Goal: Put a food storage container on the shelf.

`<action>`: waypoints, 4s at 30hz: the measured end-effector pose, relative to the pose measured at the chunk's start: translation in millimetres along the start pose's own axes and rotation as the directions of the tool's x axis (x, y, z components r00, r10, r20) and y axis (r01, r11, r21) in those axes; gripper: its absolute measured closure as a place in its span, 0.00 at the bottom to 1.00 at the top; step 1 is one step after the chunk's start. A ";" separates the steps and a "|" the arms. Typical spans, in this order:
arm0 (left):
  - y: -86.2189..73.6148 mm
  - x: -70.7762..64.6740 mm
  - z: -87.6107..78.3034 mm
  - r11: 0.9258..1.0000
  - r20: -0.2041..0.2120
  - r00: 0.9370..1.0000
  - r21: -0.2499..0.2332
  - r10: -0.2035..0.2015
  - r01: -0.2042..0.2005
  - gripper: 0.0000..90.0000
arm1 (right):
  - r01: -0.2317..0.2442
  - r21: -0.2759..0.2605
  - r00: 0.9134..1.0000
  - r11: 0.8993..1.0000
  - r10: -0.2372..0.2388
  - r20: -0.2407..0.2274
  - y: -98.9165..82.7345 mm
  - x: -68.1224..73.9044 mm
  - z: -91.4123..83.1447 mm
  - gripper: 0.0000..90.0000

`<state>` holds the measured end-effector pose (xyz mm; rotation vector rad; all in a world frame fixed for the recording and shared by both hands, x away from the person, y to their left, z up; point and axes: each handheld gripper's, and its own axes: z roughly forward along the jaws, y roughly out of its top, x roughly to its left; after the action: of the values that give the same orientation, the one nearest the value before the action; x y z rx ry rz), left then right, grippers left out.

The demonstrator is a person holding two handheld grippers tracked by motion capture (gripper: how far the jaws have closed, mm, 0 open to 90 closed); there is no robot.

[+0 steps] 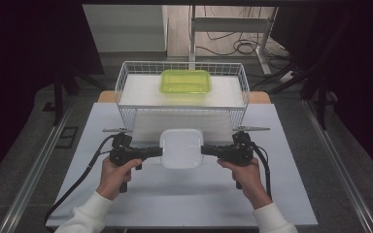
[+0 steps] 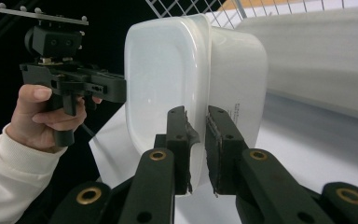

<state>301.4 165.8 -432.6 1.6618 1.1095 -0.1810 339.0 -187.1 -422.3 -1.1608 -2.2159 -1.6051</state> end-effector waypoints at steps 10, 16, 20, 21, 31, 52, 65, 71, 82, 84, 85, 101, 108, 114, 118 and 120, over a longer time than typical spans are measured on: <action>13.8 -9.6 -6.5 0.999 0.009 0.999 -0.025 0.034 -0.034 0.88 | 0.037 -0.030 0.999 0.999 -0.037 0.010 13.1 11.5 -8.8 0.88; 24.6 -17.8 -15.2 0.997 0.009 0.998 -0.047 0.054 -0.054 0.88 | 0.069 -0.049 0.998 0.996 -0.069 0.011 25.3 21.7 -13.6 0.88; 31.4 -23.0 -20.4 0.996 0.009 0.998 -0.059 0.068 -0.068 0.88 | 0.089 -0.059 0.996 0.994 -0.088 0.009 33.0 27.9 -16.6 0.88; 34.8 -24.7 -22.4 0.995 0.011 0.997 -0.063 0.079 -0.078 0.88 | 0.096 -0.064 0.995 0.993 -0.096 0.009 36.7 30.7 -18.2 0.88; 50.2 -32.7 -29.5 0.992 0.009 0.995 -0.083 0.100 -0.099 0.88 | 0.125 -0.081 0.992 0.989 -0.124 0.018 53.6 41.8 -24.1 0.88; 90.4 -38.1 -40.5 0.986 0.011 0.992 -0.113 0.122 -0.120 0.88 | 0.174 -0.109 0.985 0.979 -0.171 0.036 94.6 55.4 -29.2 0.88; 118.9 -39.9 -43.2 0.983 0.008 0.991 -0.131 0.132 -0.130 0.88 | 0.181 -0.125 0.983 0.975 -0.177 0.039 121.6 56.1 -31.3 0.88; 132.0 -39.3 -44.0 0.982 0.006 0.990 -0.132 0.138 -0.136 0.88 | 0.183 -0.130 0.983 0.974 -0.180 0.040 133.7 54.5 -31.0 0.88; 156.6 -38.2 -45.2 0.980 0.011 0.989 -0.136 0.145 -0.142 0.88 | 0.180 -0.147 0.984 0.973 -0.178 0.027 155.2 49.2 -30.5 0.88; 161.9 -38.3 -44.2 0.980 0.011 0.989 -0.135 0.146 -0.144 0.88 | 0.177 -0.149 0.984 0.973 -0.175 0.027 159.6 47.3 -30.7 0.88; 167.0 -38.0 -42.9 0.980 0.006 0.989 -0.133 0.150 -0.148 0.88 | 0.172 -0.149 0.985 0.974 -0.170 0.027 163.7 45.0 -30.8 0.88; 195.7 -24.6 -33.2 0.985 0.000 0.992 -0.116 0.129 -0.128 0.88 | 0.130 -0.149 0.991 0.980 -0.127 0.030 188.2 24.5 -22.5 0.88; 204.2 -14.0 -27.3 0.989 0.012 0.995 -0.115 0.095 -0.093 0.88 | 0.098 -0.141 0.995 0.985 -0.094 0.031 195.3 14.3 -16.2 0.88; 212.1 -5.1 -21.6 0.993 0.029 0.998 -0.100 0.064 -0.060 0.88 | 0.065 -0.123 0.998 0.990 -0.061 0.035 203.6 8.2 -13.6 0.88; 214.2 -0.8 -18.6 0.995 0.041 0.998 -0.093 0.037 -0.033 0.88 | 0.047 -0.113 0.998 0.992 -0.043 0.041 205.6 4.2 -12.1 0.88; 215.9 0.7 -18.1 0.995 0.051 0.998 -0.095 0.028 -0.023 0.89 | 0.030 -0.112 0.999 0.993 -0.026 0.037 206.5 2.0 -11.9 0.88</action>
<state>452.9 183.9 -278.8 1.5778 1.0423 -0.1524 472.4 -172.1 -264.9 -1.2009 -2.1984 -1.7550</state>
